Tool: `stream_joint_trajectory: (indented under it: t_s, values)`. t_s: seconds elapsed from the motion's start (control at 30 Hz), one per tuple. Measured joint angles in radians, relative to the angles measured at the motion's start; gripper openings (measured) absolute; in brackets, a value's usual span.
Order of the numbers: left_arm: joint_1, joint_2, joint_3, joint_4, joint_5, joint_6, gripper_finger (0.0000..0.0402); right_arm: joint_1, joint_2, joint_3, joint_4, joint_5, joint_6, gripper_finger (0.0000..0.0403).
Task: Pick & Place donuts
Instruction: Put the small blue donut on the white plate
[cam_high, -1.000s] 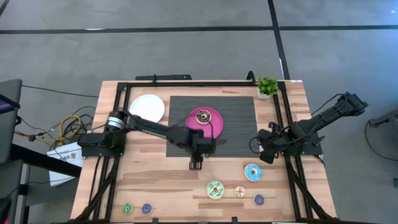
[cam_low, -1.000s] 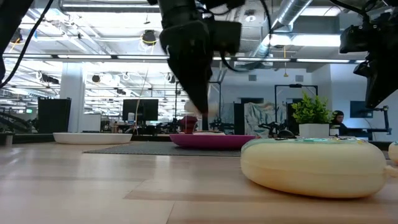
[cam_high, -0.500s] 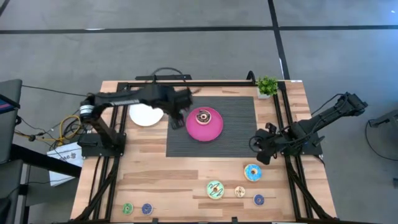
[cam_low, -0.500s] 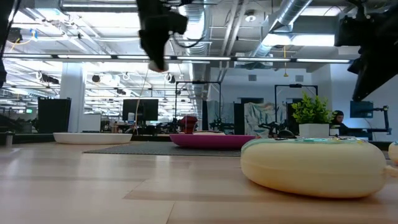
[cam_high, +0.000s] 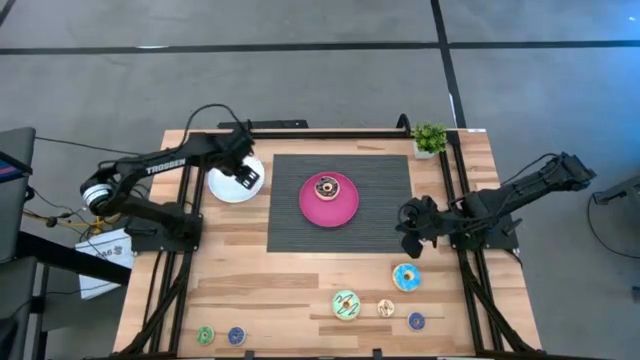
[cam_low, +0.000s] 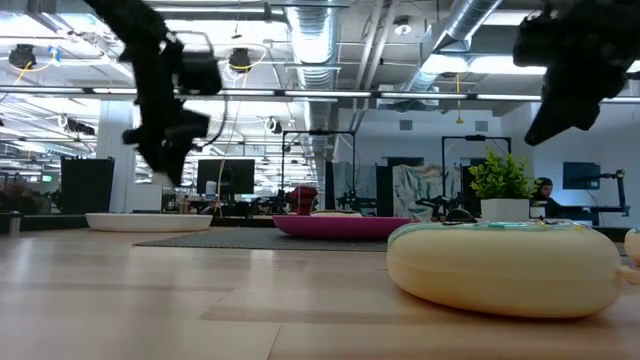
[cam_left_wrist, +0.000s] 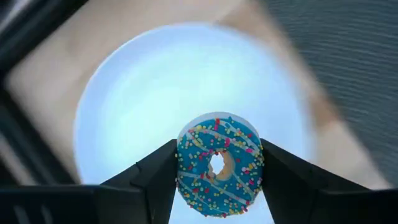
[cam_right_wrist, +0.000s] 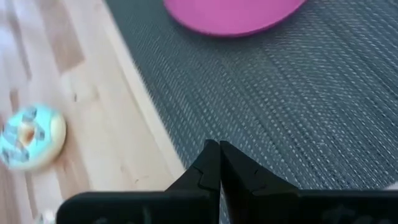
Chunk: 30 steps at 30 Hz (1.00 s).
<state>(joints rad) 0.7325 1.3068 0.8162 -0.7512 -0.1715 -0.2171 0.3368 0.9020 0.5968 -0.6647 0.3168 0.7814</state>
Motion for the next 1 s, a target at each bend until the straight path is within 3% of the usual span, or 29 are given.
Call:
stream_joint_trajectory:
  t_s: [0.23, 0.43, 0.63, 1.0]
  values:
    - [0.179, 0.061, -0.021, 0.056, -0.060, -0.029, 0.0196, -0.071, 0.000, 0.000, 0.016, -0.001, 0.033, 0.0000]
    - [0.277, 0.144, -0.021, 0.107, 0.018, 0.029, 0.0196, -0.110, 0.000, 0.000, 0.052, -0.002, 0.033, 0.0000]
    - [0.263, 0.181, -0.018, 0.138, -0.013, 0.035, 0.0196, -0.138, 0.000, 0.000, 0.069, -0.003, 0.033, 0.0000]
    - [0.262, 0.180, -0.018, 0.205, 0.040, 0.014, 0.0196, -0.156, 0.000, 0.000, 0.069, -0.004, 0.023, 0.0000]
